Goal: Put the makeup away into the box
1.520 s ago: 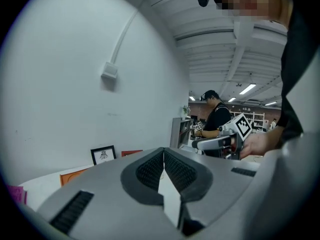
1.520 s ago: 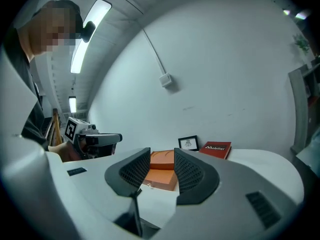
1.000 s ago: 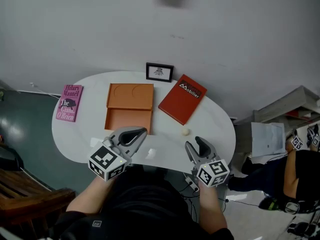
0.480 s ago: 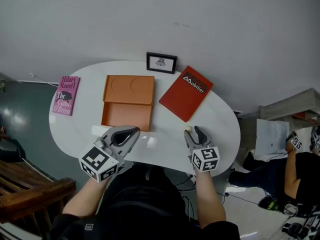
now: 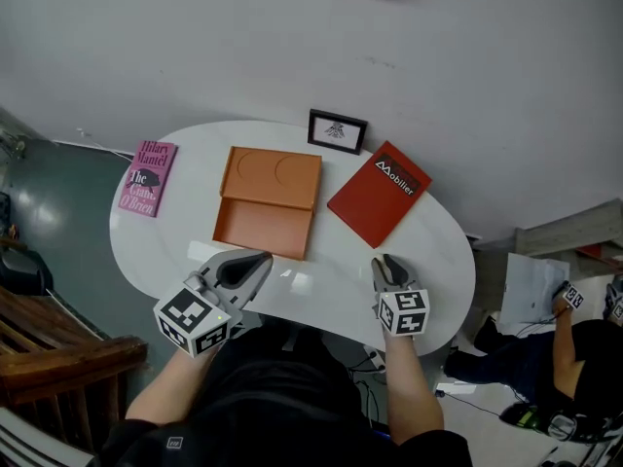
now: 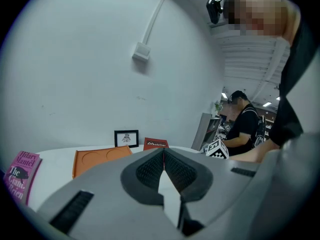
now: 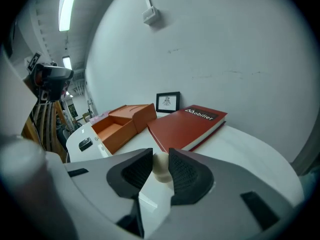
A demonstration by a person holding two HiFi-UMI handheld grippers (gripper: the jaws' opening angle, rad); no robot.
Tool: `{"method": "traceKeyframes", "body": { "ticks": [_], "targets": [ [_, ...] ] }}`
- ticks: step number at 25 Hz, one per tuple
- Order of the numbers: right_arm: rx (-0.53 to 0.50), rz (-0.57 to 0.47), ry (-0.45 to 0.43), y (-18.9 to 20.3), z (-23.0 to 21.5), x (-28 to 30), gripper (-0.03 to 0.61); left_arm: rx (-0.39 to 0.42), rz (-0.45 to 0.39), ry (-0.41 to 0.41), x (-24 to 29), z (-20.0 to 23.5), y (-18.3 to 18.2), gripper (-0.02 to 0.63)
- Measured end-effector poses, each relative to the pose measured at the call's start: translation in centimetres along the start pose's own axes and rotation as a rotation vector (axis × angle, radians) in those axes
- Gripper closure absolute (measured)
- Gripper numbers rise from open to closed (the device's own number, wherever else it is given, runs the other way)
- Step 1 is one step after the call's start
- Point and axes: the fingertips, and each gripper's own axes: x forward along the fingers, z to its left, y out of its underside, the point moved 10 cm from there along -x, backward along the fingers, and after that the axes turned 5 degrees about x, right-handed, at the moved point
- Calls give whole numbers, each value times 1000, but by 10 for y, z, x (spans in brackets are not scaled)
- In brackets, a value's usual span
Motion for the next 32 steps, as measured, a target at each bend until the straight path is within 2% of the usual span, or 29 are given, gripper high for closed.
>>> {"method": "traceKeyframes", "body": {
  "ticks": [4,8,17,25,32],
  "targets": [
    [-16,-66,-20,-26,13,-17,471,1,-46,-30,-17,12,-3,600],
    [-39,-132,-44,-58,44,-29,471,14,-95,-58,-42,36,-9,600],
    [-93,-233,-137,-124,174,3,472,112,-112,-88,-124,112,7,600],
    [-119,-216,-167,-134,281,51,472,128,-133,-65,-191,176,36,601],
    [-172,-94,-246,-124,321,93,471,81,-128,-63,-203,198,48,600]
  ]
}}
